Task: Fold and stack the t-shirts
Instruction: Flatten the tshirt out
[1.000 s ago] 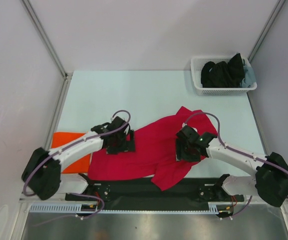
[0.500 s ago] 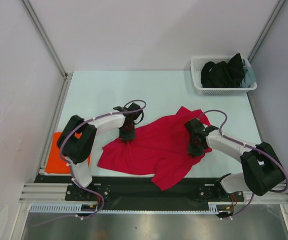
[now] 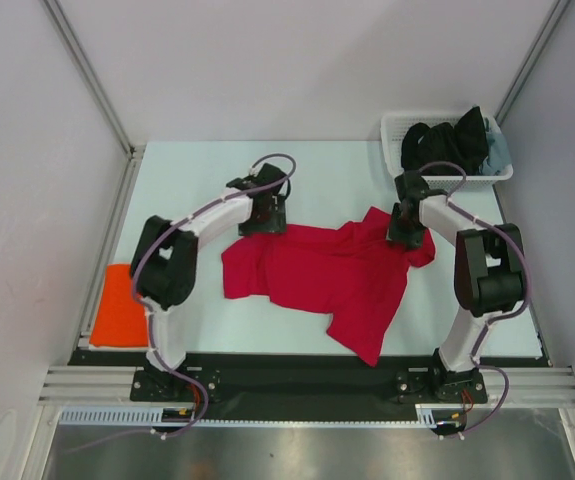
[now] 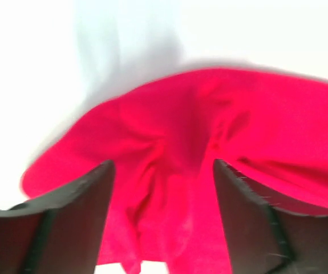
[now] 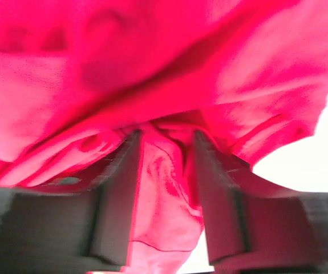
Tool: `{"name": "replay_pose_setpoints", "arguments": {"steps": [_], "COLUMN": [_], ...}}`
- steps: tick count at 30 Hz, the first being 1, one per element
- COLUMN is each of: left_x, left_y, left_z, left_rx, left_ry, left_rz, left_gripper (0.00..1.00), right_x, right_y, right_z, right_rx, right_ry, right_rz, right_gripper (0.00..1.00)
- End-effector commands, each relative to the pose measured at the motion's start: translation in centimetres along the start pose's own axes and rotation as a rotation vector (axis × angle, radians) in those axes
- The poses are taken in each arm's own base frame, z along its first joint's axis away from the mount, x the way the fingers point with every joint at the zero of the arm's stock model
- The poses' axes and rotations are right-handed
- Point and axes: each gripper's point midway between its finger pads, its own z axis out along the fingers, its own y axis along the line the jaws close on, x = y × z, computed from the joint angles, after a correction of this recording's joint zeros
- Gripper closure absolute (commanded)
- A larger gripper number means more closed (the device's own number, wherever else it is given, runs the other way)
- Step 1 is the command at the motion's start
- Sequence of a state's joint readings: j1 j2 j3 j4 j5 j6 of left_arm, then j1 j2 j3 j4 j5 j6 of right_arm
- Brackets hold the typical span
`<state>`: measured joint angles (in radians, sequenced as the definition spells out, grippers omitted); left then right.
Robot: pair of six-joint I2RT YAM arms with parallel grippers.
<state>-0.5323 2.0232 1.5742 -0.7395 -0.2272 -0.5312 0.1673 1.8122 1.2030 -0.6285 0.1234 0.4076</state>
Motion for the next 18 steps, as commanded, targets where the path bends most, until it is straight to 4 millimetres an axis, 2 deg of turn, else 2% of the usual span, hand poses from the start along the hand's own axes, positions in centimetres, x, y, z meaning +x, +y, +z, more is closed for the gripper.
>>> {"name": "replay_pose_setpoints", "arguments": {"steps": [1,2,3,4,5,6,7,8,9,10,11,12,13,14,15,16,18], "left_x": [0.2,1.1,1.1,3.9,5.0,5.5,8.6,9.9,10.5,13.3,13.9,14.3,15.5,15.3,15.5,15.6,15.2], "left_y": [2.4,2.9,3.4,4.6,5.2,5.8,6.5,6.8,6.9,7.3,7.0,7.0,7.3,7.2,7.6,8.1,9.5], "left_z": [-5.5,-6.3,-9.4,-9.0,-9.8,-11.8,-11.1,-11.3,-12.5,-11.5,-11.3,-11.2,-10.6,-10.3,-9.9,-9.0,-8.2], "left_rx": [0.007,0.018,0.064,0.057,0.077,0.12,0.142,0.158,0.206,0.219,0.251,0.273,0.274,0.281,0.264,0.226,0.162], "left_ry": [-0.078,-0.077,-0.133,-0.09,-0.094,-0.137,-0.076,-0.065,-0.098,-0.034,-0.034,-0.037,-0.027,-0.036,-0.031,-0.02,-0.012], "left_rz": [-0.006,-0.018,-0.037,-0.03,-0.044,-0.066,-0.064,-0.086,-0.113,-0.138,-0.16,-0.183,-0.216,-0.237,-0.258,-0.273,-0.301], "left_gripper": [0.21,0.16,0.15,0.15,0.16,0.17,0.19,0.22,0.23,0.25,0.28,0.29,0.31,0.33,0.34,0.37,0.4], "right_x": [-3.6,-3.5,-1.7,-0.6,0.3,3.3,5.4,6.5,10.0,11.9,12.9,14.3,16.9,18.1,18.4,20.0,20.8], "right_y": [0.1,0.2,0.6,1.2,1.6,1.8,2.1,2.3,1.8,2.1,2.5,2.8,2.4,2.5,3.8,3.8,3.2], "right_z": [-4.4,-5.6,-6.6,-7.9,-10.4,-10.8,-11.4,-13.2,-12.4,-12.5,-13.6,-13.2,-12.3,-12.0,-12.7,-12.3,-12.0], "right_rx": [0.042,0.041,0.037,-0.008,-0.067,-0.091,-0.124,-0.172,-0.17,-0.208,-0.266,-0.291,-0.297,-0.31,-0.391,-0.389,-0.337], "right_ry": [-0.136,-0.15,-0.127,-0.125,-0.156,-0.11,-0.089,-0.12,-0.053,-0.021,-0.036,-0.02,0.025,0.034,0.027,0.049,0.06], "right_rz": [-0.128,-0.138,-0.172,-0.179,-0.159,-0.18,-0.186,-0.145,-0.152,-0.137,-0.057,-0.032,-0.034,-0.008,0.046,0.03,0.063], "right_gripper": [0.49,0.43,0.34,0.31,0.31,0.21,0.01,0.0,0.0,0.0,0.0,0.0,0.0,0.0,0.0,0.0,0.0]}}
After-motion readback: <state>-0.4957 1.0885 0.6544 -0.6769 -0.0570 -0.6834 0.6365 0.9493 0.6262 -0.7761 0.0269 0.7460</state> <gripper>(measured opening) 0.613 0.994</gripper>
